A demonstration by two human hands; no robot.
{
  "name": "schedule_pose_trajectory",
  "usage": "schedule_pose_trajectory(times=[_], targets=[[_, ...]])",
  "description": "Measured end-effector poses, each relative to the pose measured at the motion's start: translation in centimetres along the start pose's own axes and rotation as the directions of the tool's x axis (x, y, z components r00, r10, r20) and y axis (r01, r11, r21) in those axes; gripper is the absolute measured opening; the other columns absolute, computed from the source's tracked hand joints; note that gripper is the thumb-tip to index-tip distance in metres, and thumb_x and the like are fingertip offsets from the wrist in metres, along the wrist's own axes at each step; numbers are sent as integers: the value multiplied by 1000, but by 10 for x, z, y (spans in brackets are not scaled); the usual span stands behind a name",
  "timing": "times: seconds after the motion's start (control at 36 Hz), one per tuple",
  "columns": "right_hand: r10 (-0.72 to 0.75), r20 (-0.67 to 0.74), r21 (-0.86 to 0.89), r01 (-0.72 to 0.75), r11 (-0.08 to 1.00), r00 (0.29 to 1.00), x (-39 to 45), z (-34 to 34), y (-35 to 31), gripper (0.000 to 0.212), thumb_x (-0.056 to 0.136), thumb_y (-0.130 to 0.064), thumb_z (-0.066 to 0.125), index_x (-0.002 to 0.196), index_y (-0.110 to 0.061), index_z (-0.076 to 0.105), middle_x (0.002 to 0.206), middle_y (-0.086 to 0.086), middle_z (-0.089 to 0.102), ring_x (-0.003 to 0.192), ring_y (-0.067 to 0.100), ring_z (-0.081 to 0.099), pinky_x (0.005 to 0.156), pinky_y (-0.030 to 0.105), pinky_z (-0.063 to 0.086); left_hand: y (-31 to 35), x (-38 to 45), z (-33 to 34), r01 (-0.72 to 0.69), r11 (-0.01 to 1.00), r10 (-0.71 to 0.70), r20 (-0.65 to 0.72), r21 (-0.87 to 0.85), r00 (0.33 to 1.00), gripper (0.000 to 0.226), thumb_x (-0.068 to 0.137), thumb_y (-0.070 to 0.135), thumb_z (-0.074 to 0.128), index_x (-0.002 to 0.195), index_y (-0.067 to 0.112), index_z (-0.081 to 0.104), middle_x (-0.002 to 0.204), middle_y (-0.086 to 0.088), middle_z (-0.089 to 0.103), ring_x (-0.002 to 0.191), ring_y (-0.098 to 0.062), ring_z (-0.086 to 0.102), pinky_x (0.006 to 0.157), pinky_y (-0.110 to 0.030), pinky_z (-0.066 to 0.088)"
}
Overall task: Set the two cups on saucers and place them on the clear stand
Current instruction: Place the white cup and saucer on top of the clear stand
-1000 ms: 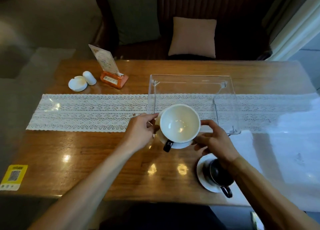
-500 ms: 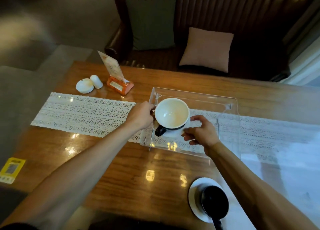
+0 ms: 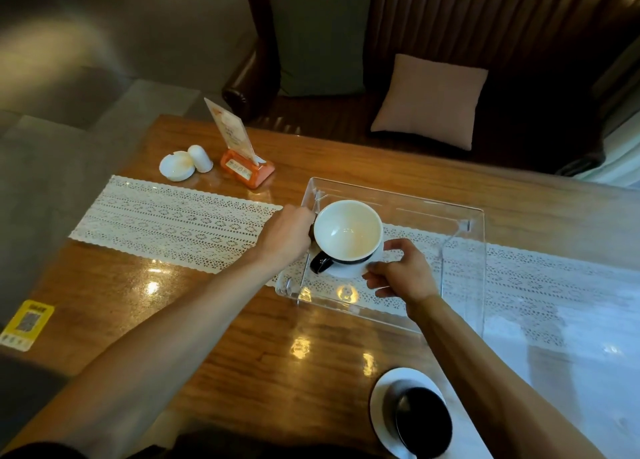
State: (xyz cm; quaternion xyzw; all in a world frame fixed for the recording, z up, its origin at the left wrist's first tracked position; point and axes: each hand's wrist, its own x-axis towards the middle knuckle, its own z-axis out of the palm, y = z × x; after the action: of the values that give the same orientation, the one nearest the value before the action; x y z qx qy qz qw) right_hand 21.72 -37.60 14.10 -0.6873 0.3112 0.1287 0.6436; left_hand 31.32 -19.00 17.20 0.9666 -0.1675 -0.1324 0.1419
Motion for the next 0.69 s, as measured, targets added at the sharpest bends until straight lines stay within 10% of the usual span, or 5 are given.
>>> schedule_pose_trajectory(times=[0.22,0.44,0.69], targets=[[-90,-3,-229,87,970,996,-9,-12,2,34,87,-16,70,116,-24,55,75,8,76,59,21,71,54,38,60,-6,-19,3,-73,997,69,-113,-35,991,45,86,-7,52,124,13,64,116,-9,64,101,-30,61,78,-40,53],[-615,129,-793,453,407,778,-31,-33,34,35,92,-31,64,126,-23,62,124,-1,67,114,27,61,78,43,54,-8,-102,29,-91,955,-36,-413,-284,910,34,95,13,50,127,11,62,124,0,57,102,2,49,87,3,34],[-533,365,-844,513,155,763,-32,-35,65,62,99,-55,34,154,-28,26,164,-3,22,153,26,13,121,53,20,-1,-146,93,-314,949,290,-309,-29,906,42,101,32,41,138,15,50,137,-4,52,127,-18,49,105,-38,44]])
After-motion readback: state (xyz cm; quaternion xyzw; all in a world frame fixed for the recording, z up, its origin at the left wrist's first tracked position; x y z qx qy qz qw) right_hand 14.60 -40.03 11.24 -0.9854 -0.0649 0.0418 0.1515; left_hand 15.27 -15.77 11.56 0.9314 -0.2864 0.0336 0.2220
